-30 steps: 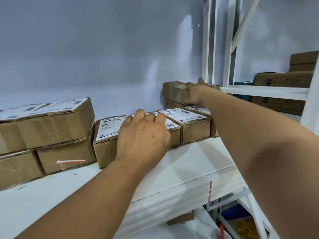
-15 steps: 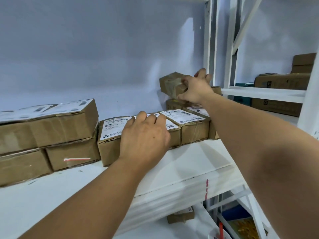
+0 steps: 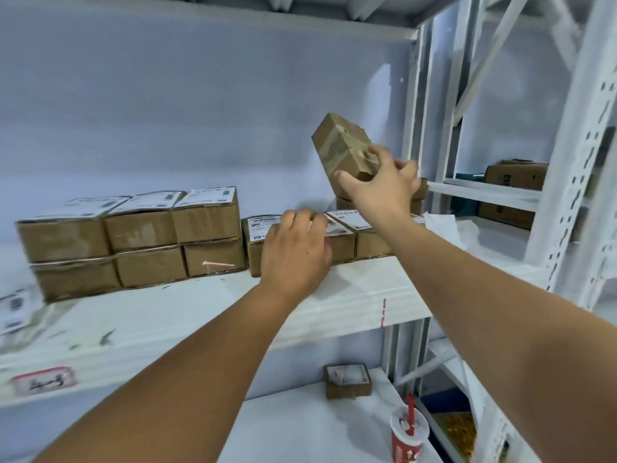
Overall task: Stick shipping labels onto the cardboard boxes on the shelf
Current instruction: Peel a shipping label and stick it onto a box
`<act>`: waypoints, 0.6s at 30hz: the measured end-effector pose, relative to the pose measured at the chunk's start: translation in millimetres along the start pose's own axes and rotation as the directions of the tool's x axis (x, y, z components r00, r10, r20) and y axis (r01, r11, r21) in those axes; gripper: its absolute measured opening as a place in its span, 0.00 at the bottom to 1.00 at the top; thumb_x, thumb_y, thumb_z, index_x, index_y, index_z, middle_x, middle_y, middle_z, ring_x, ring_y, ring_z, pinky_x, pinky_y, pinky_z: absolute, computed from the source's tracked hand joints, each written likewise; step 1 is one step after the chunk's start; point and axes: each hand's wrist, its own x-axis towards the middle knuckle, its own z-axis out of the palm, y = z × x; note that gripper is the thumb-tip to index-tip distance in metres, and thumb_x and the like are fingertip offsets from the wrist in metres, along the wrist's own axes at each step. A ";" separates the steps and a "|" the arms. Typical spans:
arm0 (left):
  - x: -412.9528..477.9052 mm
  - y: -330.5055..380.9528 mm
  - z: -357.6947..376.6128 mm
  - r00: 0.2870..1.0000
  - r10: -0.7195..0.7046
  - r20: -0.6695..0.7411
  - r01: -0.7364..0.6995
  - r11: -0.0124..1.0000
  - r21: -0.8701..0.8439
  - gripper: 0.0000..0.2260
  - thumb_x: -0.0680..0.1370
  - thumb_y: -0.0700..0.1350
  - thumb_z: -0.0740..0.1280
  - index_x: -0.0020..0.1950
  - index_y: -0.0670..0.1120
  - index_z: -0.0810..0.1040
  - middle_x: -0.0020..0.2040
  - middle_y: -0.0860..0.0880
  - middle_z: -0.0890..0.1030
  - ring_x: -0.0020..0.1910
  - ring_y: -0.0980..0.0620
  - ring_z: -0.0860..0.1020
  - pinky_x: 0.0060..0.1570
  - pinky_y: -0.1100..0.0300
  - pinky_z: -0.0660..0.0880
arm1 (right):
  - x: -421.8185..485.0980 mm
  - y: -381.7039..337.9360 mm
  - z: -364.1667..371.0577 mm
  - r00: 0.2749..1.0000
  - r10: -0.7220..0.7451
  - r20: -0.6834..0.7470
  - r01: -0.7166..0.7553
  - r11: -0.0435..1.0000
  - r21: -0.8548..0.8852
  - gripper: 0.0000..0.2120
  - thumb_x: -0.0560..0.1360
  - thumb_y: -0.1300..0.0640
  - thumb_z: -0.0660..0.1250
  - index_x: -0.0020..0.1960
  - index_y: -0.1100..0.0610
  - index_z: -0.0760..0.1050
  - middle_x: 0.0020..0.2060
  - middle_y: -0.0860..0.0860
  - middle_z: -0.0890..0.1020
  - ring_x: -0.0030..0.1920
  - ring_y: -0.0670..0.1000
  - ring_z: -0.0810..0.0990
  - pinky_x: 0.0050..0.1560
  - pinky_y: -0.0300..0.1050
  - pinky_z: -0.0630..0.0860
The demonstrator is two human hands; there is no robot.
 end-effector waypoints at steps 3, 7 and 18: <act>-19.3 -7.7 -28.7 0.982 -0.185 0.039 0.189 0.960 -0.206 0.10 0.73 0.40 0.64 0.54 0.43 0.76 0.53 0.45 0.76 0.52 0.44 0.73 0.49 0.52 0.71 | -39.0 -19.1 -1.9 1.000 -0.005 -0.003 0.005 1.000 0.030 0.30 0.68 0.42 0.69 0.69 0.43 0.66 0.66 0.52 0.60 0.66 0.57 0.57 0.63 0.45 0.62; -42.2 -30.9 -70.2 0.914 -0.402 0.047 0.371 0.785 -0.496 0.14 0.76 0.37 0.61 0.60 0.43 0.73 0.58 0.46 0.74 0.57 0.47 0.72 0.55 0.58 0.69 | -95.7 -45.1 2.5 1.000 -0.020 0.014 0.019 0.998 0.063 0.32 0.69 0.41 0.69 0.71 0.43 0.67 0.69 0.49 0.59 0.68 0.55 0.56 0.61 0.40 0.60; -104.3 -71.6 -147.9 0.889 -0.284 0.360 0.459 0.542 -0.704 0.43 0.68 0.41 0.75 0.76 0.54 0.55 0.74 0.50 0.55 0.72 0.52 0.64 0.69 0.51 0.66 | -211.5 -83.9 23.9 0.985 -0.139 0.101 0.124 0.983 0.135 0.27 0.66 0.37 0.72 0.63 0.45 0.76 0.66 0.49 0.65 0.66 0.53 0.59 0.68 0.41 0.60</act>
